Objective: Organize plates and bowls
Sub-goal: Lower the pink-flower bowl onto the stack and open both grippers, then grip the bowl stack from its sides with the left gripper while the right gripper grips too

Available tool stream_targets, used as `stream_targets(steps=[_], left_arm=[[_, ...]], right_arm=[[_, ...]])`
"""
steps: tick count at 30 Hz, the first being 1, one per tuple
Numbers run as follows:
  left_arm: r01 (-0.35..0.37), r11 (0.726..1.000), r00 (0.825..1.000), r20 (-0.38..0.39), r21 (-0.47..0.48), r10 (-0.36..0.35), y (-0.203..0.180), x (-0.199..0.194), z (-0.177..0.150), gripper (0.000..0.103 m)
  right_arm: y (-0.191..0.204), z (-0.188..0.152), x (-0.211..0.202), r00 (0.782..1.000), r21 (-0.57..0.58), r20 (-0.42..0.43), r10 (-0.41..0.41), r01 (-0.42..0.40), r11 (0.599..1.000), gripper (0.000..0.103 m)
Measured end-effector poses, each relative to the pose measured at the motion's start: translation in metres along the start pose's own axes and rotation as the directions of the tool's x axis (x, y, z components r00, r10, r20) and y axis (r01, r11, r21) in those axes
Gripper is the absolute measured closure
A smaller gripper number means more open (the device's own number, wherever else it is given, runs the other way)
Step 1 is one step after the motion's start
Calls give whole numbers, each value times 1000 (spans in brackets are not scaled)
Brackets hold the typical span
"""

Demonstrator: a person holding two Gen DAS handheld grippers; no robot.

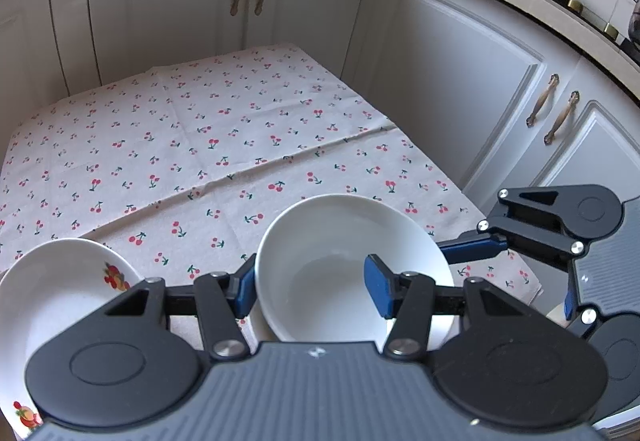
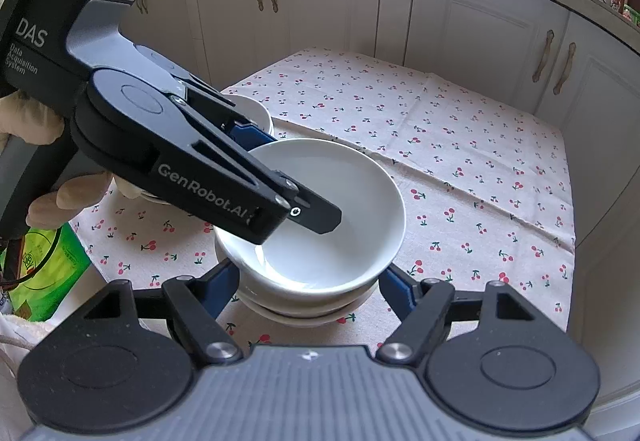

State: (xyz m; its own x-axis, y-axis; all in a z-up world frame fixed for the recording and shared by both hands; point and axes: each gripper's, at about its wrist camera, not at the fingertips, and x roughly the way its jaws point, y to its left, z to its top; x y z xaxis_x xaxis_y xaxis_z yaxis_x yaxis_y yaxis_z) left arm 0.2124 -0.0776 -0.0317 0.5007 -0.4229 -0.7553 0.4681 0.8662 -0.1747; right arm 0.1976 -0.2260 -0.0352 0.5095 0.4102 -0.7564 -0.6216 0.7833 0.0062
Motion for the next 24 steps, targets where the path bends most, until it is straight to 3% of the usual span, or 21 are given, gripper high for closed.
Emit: stream_targets(steps=[5, 12, 14, 17, 24], left_arm=[[7, 1000, 1000, 5, -1, -7, 1, 0, -1, 48], [-7, 1000, 999, 38, 18, 6, 3, -8, 1, 42], [-28, 999, 998, 64, 41, 25, 1, -14, 0, 40], [-45, 994, 994, 103, 95, 35, -4, -23, -4, 26], [-51, 983, 995, 95, 174, 35, -15, -26, -22, 23]], right_arm=[[0, 1, 1, 1000, 12, -7, 5, -5, 1000, 20], [3, 0, -5, 1000, -2, 18, -11, 11, 1000, 5], [3, 0, -8, 1000, 2, 29, -6, 6, 1000, 4], [4, -1, -13, 999, 7, 41, -22, 21, 1000, 3], [0, -12, -18, 999, 71, 50, -21, 18, 997, 3]])
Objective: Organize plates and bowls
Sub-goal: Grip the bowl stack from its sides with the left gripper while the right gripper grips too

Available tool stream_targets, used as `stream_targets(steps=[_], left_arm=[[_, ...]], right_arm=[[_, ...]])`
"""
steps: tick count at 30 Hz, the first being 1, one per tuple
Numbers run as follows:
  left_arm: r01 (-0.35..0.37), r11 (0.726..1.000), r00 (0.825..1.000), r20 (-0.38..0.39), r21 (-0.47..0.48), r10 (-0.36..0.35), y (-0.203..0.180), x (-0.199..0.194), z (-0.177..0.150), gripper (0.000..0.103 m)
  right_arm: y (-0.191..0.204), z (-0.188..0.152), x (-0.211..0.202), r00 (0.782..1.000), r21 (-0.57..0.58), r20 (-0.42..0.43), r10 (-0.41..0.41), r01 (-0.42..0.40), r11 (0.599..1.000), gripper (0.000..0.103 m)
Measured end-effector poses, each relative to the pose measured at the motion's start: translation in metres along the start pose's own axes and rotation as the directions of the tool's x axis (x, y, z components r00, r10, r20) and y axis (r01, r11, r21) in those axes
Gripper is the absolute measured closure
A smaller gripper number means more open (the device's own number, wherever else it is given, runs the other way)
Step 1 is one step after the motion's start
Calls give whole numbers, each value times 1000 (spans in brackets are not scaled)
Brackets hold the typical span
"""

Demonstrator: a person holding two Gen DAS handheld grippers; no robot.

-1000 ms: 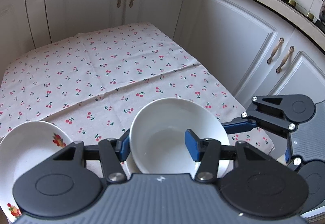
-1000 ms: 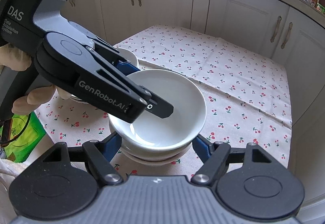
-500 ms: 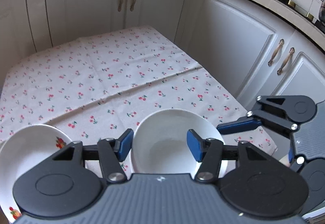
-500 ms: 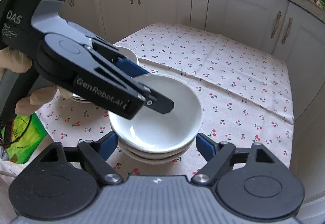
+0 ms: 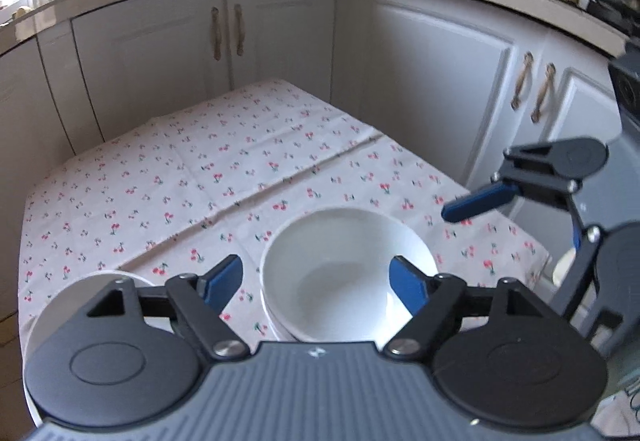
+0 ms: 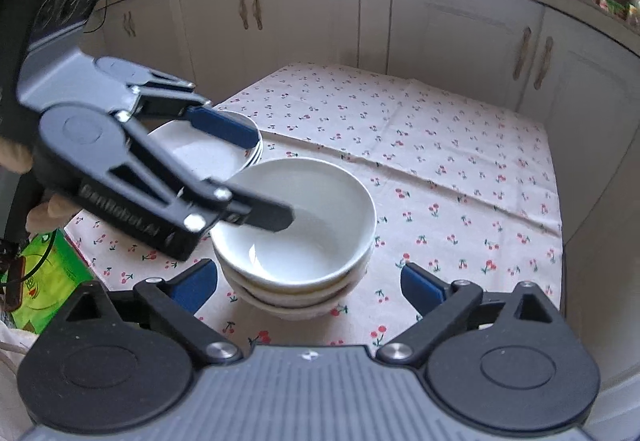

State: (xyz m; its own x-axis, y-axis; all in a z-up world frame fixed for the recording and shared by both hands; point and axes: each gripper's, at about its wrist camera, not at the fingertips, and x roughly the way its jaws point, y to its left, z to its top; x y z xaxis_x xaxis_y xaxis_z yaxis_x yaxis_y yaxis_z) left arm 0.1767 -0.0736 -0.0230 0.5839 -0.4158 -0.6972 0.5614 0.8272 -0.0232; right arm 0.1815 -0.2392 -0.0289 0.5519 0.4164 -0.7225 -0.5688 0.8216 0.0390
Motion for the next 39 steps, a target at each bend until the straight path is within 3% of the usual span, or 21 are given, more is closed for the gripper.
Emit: stream_targets(steps=[5, 7, 12, 21, 26, 34, 39], left_arm=[[12, 1000, 1000, 18, -9, -12, -1, -5, -14, 22], [15, 1000, 999, 31, 3, -15, 0, -11, -20, 10], [21, 995, 999, 48, 94, -26, -4, -24, -41, 4], [65, 979, 996, -76, 193, -51, -11, 9, -59, 3], [85, 966, 993, -105, 243, -61, -9, 24, -61, 4], [171, 927, 979, -160, 335, -123, -2, 38, -58, 6], [211, 916, 972, -176, 341, -158, 6, 47, -51, 9]], right_arm=[[0, -8, -2, 1000, 13, -8, -8, 8, 1000, 3], [0, -12, -5, 1000, 12, -4, -3, 3, 1000, 3], [-3, -26, -2, 1000, -6, -29, -9, 8, 1000, 1], [-13, -34, 26, 996, -41, -82, -35, 31, 999, 1], [-14, -33, 38, 996, -82, -85, -30, 23, 996, 1], [-12, -27, 53, 995, -234, -89, 45, -65, 970, 5], [-21, -22, 65, 990, -245, -103, 102, -124, 962, 8]])
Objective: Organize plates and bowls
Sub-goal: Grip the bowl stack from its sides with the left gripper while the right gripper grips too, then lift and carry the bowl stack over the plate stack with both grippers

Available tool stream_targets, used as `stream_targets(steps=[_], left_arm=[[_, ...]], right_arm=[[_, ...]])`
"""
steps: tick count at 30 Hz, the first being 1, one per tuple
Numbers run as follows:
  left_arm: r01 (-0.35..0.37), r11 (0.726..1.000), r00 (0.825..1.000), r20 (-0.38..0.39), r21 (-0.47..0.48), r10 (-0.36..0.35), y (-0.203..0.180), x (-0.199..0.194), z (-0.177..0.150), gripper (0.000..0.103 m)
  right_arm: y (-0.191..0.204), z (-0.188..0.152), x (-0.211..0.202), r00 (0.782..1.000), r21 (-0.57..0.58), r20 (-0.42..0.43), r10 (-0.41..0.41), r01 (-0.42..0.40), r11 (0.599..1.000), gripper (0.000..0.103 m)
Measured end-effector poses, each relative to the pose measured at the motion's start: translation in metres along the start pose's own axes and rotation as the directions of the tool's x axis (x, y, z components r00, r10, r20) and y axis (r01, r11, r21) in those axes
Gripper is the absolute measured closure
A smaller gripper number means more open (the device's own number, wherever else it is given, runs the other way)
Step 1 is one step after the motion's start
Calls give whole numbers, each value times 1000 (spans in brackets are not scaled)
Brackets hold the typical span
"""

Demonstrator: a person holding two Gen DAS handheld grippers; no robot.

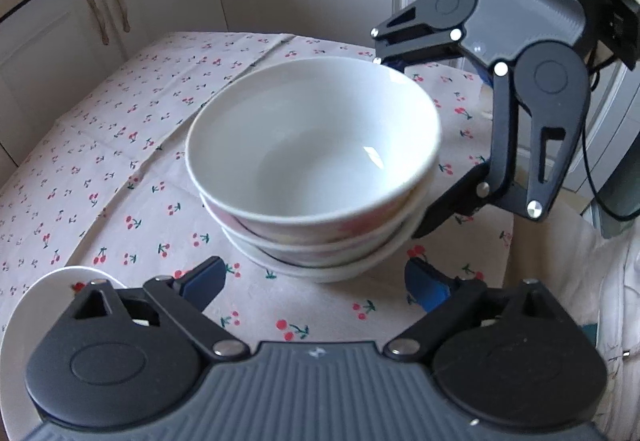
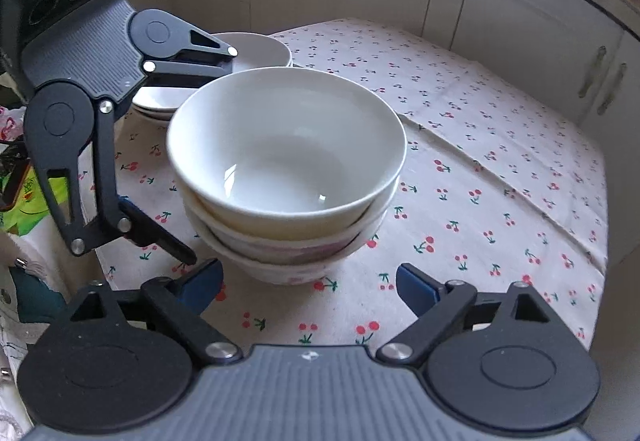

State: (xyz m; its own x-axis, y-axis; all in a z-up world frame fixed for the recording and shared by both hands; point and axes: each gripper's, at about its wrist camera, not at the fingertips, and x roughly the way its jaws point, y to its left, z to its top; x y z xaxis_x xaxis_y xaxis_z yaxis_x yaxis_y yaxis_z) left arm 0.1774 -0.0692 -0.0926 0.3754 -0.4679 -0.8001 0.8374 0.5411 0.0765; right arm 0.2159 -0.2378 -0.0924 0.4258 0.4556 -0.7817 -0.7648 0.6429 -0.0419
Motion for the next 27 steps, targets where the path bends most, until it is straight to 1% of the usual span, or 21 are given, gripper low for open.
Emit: stream_targets(steps=[2, 6, 9, 14, 23, 27], left_arm=[[24, 1000, 1000, 3, 3, -24, 4, 1, 1, 9], [48, 998, 999, -8, 27, -48, 8, 7, 3, 10], [60, 997, 998, -21, 38, -59, 10, 9, 5, 13], [102, 995, 994, -35, 12, -101, 17, 12, 5, 14], [124, 992, 991, -46, 29, -122, 21, 15, 7, 17], [130, 990, 990, -51, 44, -128, 21, 16, 10, 18]], right_arm=[[-4, 1, 3, 1000, -5, 2, 24, -24, 1000, 9], [-4, 2, 7, 999, -44, -18, 44, -45, 998, 9], [-4, 4, 10, 998, -75, -33, 54, -57, 996, 11], [-4, 7, 10, 996, -95, -36, 76, -79, 992, 11], [-4, 11, 12, 995, -113, -50, 91, -96, 989, 12], [-1, 11, 10, 994, -129, -53, 90, -97, 987, 17]])
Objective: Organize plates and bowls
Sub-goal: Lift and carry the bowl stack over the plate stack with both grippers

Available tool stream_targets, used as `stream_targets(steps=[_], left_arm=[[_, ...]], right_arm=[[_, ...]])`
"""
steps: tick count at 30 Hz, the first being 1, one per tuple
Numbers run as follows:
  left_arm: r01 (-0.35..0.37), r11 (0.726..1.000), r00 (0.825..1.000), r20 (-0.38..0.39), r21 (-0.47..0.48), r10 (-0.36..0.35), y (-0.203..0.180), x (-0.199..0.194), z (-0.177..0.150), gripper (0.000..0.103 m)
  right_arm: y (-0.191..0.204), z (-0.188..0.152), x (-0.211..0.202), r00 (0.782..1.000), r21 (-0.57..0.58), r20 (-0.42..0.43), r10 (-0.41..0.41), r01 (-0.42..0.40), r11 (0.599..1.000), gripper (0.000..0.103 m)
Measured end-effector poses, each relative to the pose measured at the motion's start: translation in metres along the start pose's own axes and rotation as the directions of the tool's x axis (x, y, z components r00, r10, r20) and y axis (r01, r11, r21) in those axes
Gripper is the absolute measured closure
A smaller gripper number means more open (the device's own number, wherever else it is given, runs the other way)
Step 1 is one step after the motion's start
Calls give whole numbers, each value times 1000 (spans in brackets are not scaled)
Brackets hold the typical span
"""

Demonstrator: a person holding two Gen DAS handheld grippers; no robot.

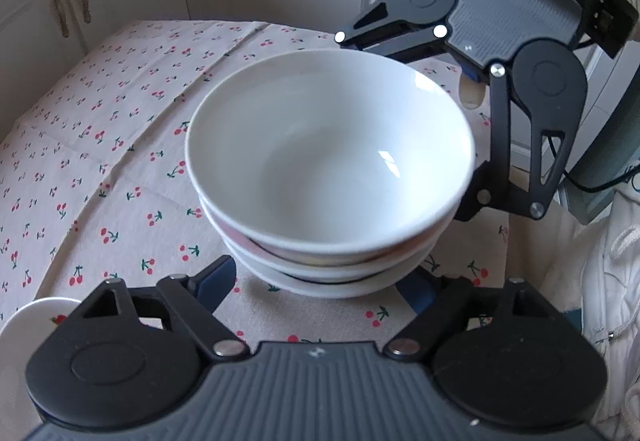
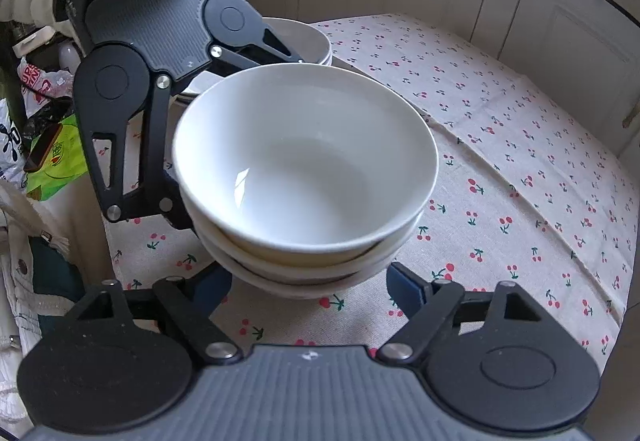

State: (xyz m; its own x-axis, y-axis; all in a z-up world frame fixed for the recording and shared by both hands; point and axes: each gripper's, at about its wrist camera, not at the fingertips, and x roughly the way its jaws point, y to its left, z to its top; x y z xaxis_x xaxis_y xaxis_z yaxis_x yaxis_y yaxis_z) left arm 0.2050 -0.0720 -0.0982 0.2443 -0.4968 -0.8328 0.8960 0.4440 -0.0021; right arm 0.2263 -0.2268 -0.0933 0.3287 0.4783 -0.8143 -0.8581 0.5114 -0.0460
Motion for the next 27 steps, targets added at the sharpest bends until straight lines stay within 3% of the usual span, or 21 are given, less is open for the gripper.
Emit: stream_targets(steps=[3, 7, 27], left_arm=[[-2, 1000, 1000, -1, 15, 2, -1, 1, 2, 18], [48, 999, 999, -6, 2, -48, 1, -1, 2, 30], [78, 995, 997, -20, 60, -77, 5, -2, 4, 30]], right_arm=[[2, 2, 0, 1000, -22, -2, 4, -4, 1000, 21], [1, 3, 1, 1000, -32, -7, 10, -10, 999, 21], [-4, 4, 1, 999, -26, -21, 44, -45, 999, 21]])
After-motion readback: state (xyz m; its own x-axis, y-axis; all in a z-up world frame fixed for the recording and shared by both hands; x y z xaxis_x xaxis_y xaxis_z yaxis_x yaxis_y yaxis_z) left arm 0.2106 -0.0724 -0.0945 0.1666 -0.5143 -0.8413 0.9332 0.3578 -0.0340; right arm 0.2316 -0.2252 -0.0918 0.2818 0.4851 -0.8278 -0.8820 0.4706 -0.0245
